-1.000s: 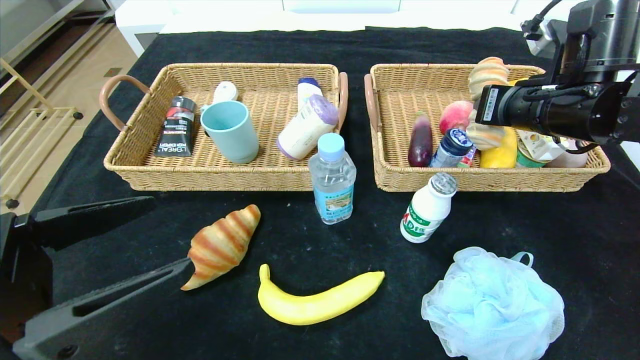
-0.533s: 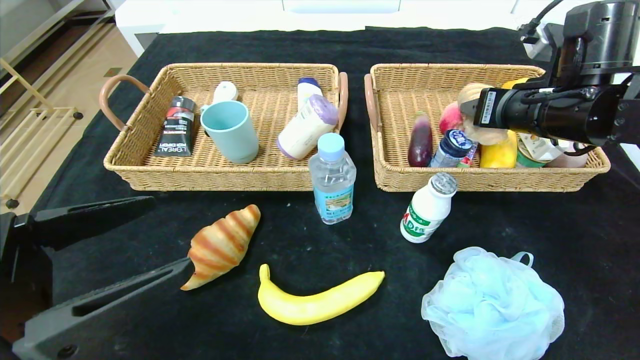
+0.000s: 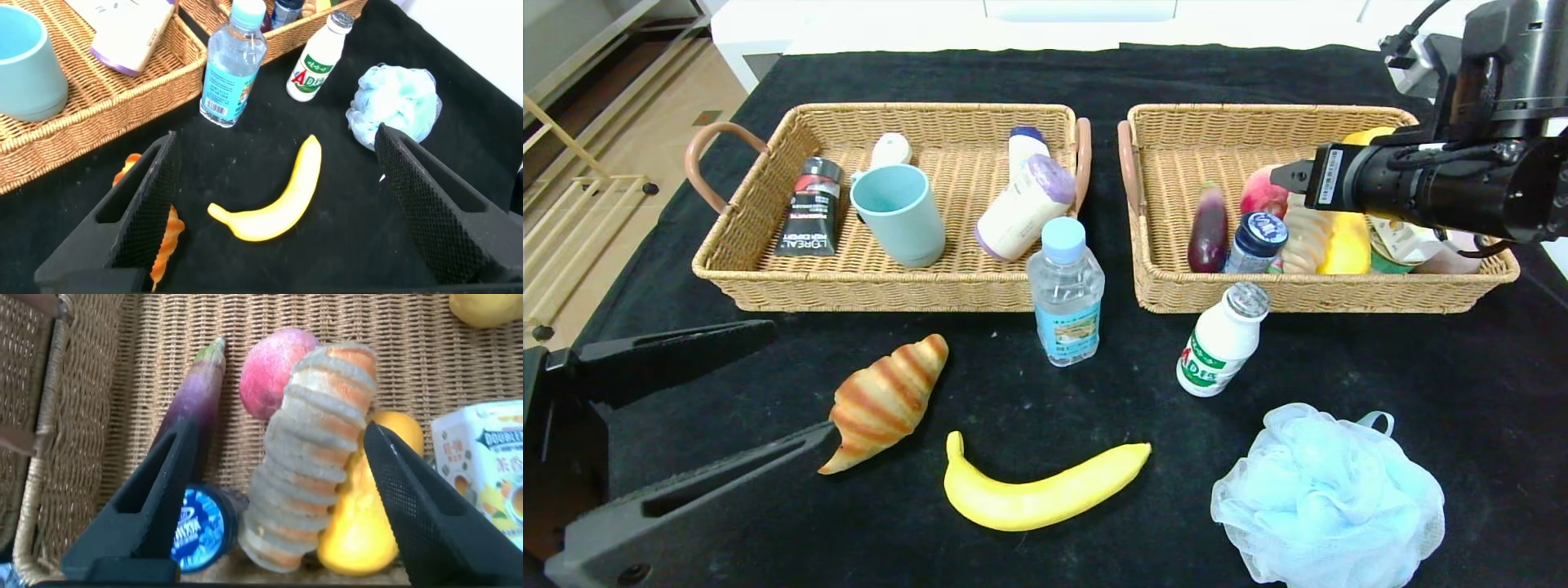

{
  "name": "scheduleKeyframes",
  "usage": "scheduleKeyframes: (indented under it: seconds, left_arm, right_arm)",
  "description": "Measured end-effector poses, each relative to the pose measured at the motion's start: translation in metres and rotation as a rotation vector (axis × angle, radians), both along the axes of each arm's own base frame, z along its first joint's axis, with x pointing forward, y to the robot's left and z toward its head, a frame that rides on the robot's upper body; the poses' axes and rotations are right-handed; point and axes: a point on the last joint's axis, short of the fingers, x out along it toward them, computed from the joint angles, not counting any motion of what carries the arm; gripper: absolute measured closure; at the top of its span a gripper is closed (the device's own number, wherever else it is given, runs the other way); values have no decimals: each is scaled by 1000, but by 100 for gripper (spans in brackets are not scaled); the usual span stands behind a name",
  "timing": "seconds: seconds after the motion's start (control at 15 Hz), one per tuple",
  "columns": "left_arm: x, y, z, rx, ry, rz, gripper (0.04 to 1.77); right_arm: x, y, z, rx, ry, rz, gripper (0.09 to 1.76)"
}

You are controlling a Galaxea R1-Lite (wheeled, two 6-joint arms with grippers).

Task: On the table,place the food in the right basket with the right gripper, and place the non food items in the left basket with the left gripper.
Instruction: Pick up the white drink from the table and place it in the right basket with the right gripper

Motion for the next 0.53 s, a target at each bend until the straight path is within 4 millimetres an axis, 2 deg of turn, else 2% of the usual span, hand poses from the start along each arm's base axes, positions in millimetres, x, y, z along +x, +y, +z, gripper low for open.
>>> scheduleKeyframes:
  seconds: [0.27,0.53]
  left_arm:
    - [-1,0,1,0,-4,0,9]
    - [-1,0,1,-1,-5,0,9]
  right_arm:
    - [-32,-9,-3,-22,23,16,26]
    - [-87,-17,-10,-54,39,90,21]
